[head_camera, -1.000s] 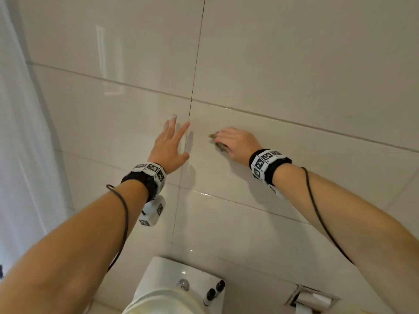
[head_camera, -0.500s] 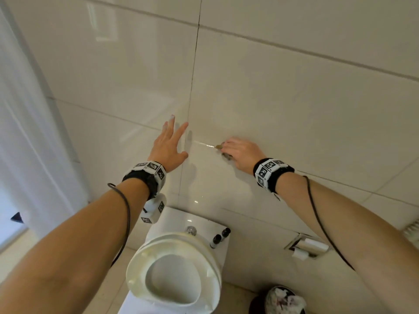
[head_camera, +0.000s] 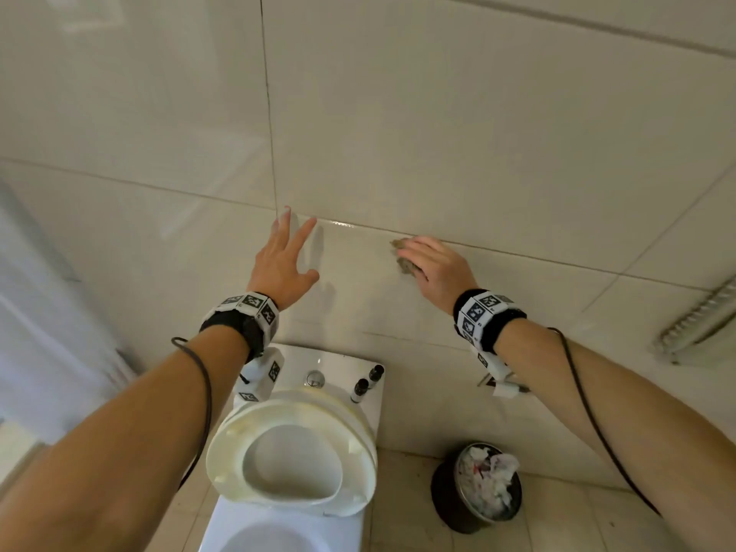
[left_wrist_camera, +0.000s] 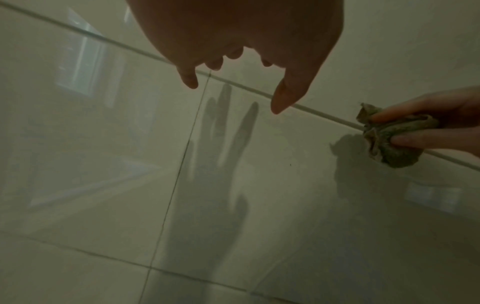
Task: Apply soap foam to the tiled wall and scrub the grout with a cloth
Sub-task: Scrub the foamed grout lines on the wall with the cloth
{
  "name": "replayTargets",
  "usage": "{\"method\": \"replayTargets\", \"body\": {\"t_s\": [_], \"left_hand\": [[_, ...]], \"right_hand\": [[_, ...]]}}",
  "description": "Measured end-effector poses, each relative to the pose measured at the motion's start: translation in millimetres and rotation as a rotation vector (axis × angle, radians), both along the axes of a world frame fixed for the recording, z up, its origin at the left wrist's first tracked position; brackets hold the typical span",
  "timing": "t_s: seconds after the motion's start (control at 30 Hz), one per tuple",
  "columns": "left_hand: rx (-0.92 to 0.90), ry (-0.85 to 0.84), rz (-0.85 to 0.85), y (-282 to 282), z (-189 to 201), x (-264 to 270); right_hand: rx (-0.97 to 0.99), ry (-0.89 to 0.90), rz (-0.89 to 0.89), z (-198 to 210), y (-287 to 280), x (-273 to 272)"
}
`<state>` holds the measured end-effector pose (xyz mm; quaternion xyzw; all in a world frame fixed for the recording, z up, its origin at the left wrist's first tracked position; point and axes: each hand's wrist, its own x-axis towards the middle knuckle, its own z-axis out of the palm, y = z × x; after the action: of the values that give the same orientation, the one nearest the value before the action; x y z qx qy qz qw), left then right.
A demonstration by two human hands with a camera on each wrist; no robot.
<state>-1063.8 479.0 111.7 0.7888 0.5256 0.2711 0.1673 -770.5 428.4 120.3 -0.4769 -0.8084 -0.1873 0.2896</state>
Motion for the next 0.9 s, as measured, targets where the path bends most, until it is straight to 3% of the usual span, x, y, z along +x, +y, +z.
{"method": "replayTargets", "body": {"t_s": [0.2,0.4,0.5,0.6,0.67,0.77,0.9], "left_hand": [[-0.070,-0.011,0.019,-4,-28,6],[-0.135,-0.003,0.052,-7,-61,4],[-0.237,0.011,0.079,-5,-80,3],[-0.369,0.011,0.092,-2,-89,7],[-0.424,0.018,0.093,0,-91,13],[-0.455,0.044,0.089,1,-96,15],[-0.492,0.096,0.091,4,-101,5]], "right_hand": [[-0.093,-0.229,0.161,-48,4,-4],[-0.181,0.080,0.035,-95,2,-25],[-0.314,0.521,-0.220,-102,-7,-27],[-0.604,1.144,-0.568,-122,-13,-27],[-0.826,1.475,-0.682,-138,-9,-24],[-1.123,1.409,-0.749,-153,0,-25],[-1.283,1.244,-0.821,-171,12,-42]]}}
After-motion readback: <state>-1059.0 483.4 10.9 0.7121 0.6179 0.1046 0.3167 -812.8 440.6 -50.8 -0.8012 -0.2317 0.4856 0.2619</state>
